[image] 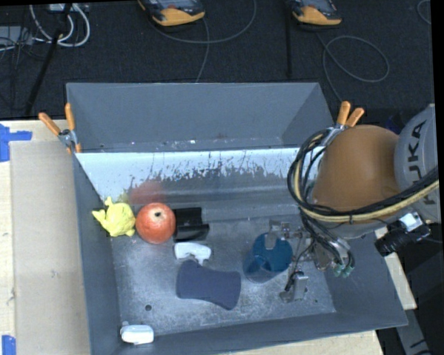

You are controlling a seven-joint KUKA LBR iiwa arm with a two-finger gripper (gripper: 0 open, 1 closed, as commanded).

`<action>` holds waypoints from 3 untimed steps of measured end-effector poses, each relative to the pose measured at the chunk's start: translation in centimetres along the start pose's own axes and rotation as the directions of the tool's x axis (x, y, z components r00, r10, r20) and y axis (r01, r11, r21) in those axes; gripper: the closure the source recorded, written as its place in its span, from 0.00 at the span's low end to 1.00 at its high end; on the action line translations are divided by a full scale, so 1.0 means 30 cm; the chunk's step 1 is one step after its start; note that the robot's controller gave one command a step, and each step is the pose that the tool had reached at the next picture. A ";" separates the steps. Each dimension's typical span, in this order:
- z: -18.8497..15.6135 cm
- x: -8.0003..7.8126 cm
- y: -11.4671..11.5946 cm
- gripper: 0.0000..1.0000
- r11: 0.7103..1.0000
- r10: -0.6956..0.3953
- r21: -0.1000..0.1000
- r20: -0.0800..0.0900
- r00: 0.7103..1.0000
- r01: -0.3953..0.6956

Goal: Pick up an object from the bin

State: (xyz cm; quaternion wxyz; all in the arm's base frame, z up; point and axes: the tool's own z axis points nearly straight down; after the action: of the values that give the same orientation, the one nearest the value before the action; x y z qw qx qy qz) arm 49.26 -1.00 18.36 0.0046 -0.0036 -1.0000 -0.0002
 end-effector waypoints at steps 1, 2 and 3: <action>-0.014 -0.006 0.000 0.00 1.000 0.000 0.000 0.008 1.000 0.000; 0.121 -0.208 -0.118 0.00 1.000 -0.022 0.001 0.020 1.000 0.022; 0.198 -0.271 -0.143 0.00 1.000 -0.009 0.003 0.011 1.000 0.009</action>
Offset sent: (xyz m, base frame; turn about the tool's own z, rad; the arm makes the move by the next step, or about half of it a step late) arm 0.0945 -0.0601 -0.0697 -0.0284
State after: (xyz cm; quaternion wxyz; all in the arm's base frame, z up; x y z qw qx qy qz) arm 57.31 -5.35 12.34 -0.0011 0.0011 -1.0000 0.0012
